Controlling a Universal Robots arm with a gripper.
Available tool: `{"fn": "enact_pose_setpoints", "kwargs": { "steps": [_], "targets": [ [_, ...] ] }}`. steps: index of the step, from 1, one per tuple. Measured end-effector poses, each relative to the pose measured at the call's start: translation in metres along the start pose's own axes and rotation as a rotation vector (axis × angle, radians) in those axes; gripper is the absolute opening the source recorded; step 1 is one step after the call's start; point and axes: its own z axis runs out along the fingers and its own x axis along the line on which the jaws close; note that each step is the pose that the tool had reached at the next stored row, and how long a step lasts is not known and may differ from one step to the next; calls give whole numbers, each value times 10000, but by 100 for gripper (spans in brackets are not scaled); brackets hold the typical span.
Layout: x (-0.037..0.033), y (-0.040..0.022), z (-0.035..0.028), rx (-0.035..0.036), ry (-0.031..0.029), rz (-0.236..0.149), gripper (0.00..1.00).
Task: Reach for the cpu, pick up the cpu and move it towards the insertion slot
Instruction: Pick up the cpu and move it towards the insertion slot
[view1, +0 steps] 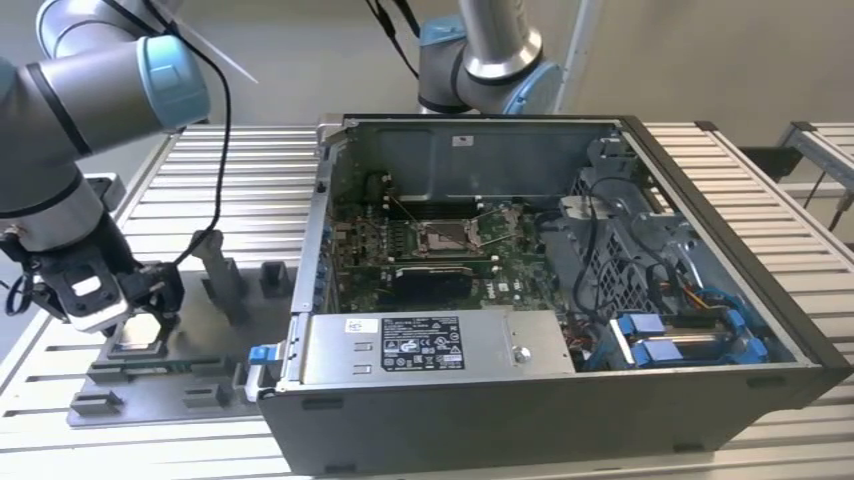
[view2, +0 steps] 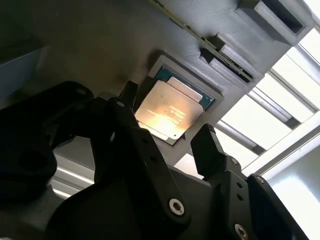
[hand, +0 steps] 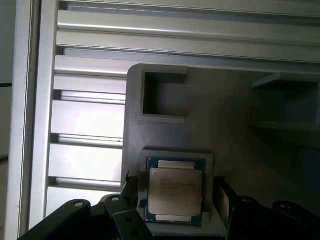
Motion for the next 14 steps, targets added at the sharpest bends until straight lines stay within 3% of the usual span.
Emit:
{"fn": "enact_pose_setpoints", "kwargs": {
  "steps": [14],
  "targets": [
    [0,-2,39,-1,0,1,100]
  ]
}}
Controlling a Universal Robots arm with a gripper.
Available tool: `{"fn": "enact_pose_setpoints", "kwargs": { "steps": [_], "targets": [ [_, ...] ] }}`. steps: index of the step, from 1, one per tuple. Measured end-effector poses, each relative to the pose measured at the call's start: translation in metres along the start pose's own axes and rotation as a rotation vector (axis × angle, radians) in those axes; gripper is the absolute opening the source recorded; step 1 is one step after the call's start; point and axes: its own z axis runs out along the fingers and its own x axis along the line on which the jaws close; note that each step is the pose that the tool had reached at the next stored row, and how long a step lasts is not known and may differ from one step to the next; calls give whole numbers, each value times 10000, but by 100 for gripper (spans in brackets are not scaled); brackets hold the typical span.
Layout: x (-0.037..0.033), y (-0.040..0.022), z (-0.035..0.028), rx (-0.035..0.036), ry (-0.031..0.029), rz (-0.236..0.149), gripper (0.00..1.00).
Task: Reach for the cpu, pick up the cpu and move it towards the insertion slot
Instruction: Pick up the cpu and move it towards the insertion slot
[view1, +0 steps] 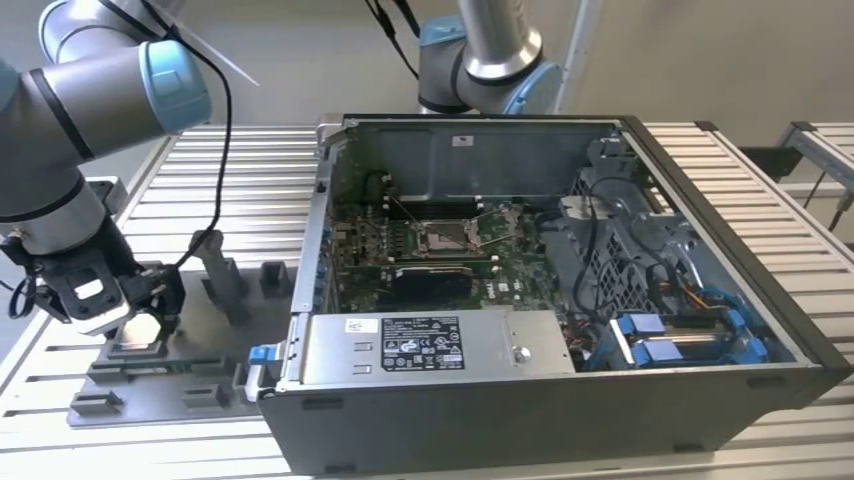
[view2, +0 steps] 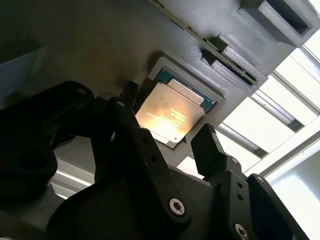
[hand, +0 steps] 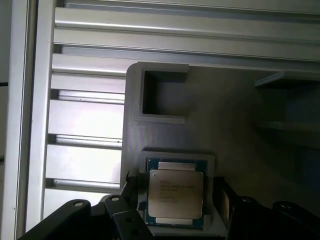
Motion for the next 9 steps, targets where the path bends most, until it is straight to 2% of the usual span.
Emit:
{"fn": "enact_pose_setpoints", "kwargs": {
  "steps": [3,4,9],
  "targets": [
    [0,-1,-1,1,1,-1,100],
    [0,-1,-1,1,1,-1,0],
    [0,-2,-1,1,1,-1,0]
  ]
}}
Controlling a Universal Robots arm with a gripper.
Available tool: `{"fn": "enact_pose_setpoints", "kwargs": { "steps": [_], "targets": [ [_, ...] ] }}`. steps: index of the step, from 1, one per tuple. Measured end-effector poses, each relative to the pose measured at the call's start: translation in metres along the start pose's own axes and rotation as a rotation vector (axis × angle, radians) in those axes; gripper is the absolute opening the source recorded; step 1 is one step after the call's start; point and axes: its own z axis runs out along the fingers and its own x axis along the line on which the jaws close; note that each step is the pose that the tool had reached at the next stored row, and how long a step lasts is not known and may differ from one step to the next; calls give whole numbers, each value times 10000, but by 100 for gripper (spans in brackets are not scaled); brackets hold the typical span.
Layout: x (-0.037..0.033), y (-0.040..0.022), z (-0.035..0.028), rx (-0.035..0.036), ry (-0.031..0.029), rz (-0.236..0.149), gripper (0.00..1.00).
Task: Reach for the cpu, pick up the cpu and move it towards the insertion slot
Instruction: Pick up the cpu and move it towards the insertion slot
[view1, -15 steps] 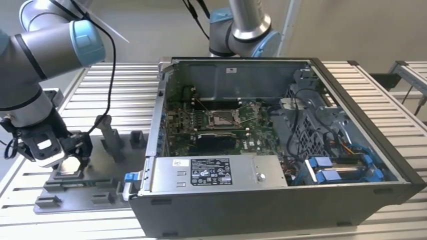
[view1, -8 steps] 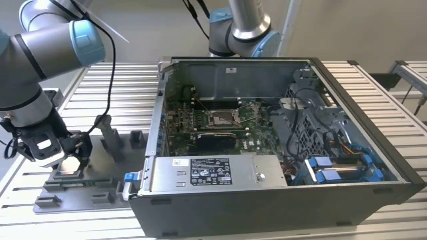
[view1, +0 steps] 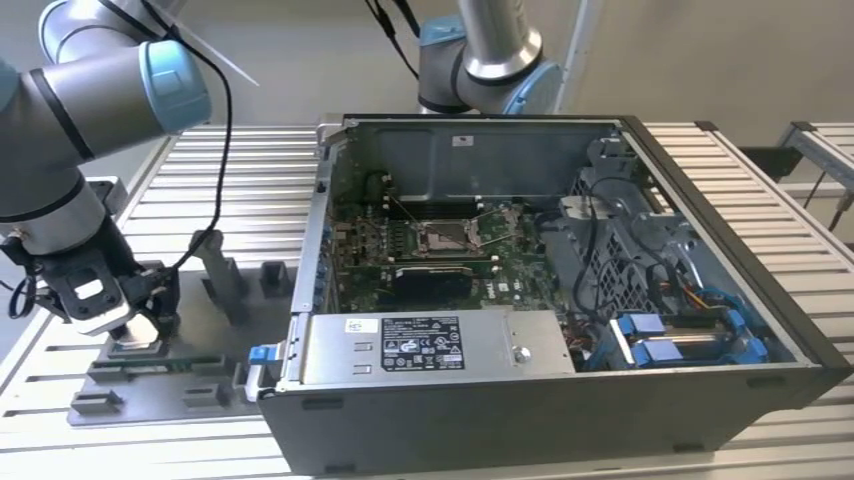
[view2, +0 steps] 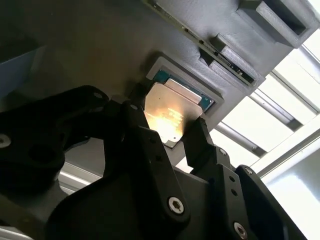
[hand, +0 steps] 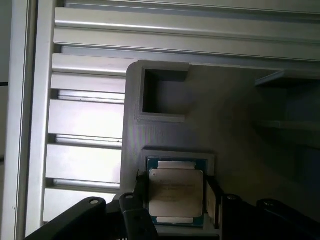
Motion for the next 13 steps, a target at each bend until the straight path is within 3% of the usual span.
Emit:
{"fn": "enact_pose_setpoints", "kwargs": {
  "steps": [7,13],
  "targets": [
    [1,-1,-6,-1,-2,0,0],
    [0,11,-261,0,-1,1,0]
  ]
}}
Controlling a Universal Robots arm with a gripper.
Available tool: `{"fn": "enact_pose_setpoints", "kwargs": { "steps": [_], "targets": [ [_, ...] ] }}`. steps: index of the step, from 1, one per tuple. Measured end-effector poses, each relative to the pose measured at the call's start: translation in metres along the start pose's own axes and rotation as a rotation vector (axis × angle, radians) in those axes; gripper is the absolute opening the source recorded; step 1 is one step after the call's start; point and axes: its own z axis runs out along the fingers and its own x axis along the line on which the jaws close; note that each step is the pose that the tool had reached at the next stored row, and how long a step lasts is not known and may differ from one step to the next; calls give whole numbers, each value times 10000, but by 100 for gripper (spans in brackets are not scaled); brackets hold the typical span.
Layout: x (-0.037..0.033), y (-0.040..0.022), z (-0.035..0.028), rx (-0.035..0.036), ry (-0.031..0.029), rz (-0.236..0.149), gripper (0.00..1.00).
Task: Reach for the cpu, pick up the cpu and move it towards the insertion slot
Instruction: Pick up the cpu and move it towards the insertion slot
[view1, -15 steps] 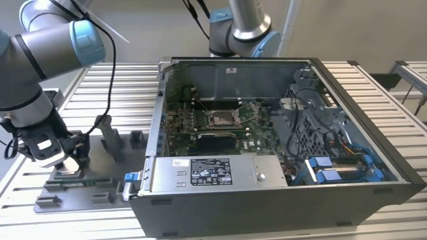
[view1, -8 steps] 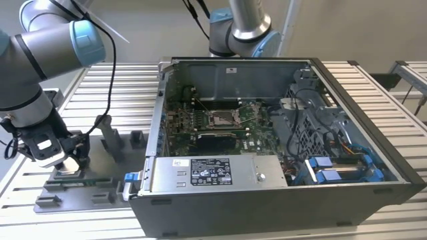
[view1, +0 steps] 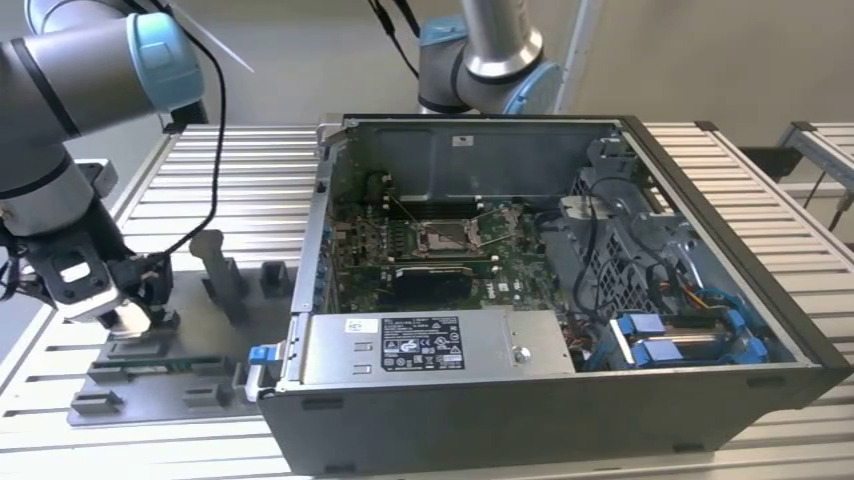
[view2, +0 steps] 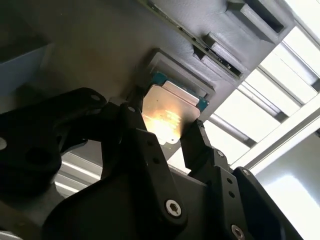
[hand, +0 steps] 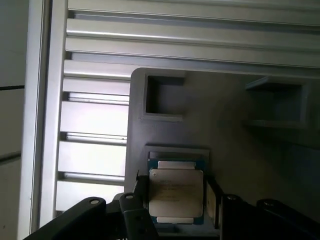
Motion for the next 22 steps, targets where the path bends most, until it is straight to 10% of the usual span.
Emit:
{"fn": "enact_pose_setpoints", "kwargs": {
  "steps": [22],
  "targets": [
    [1,46,-999,0,1,0,0]
  ]
}}
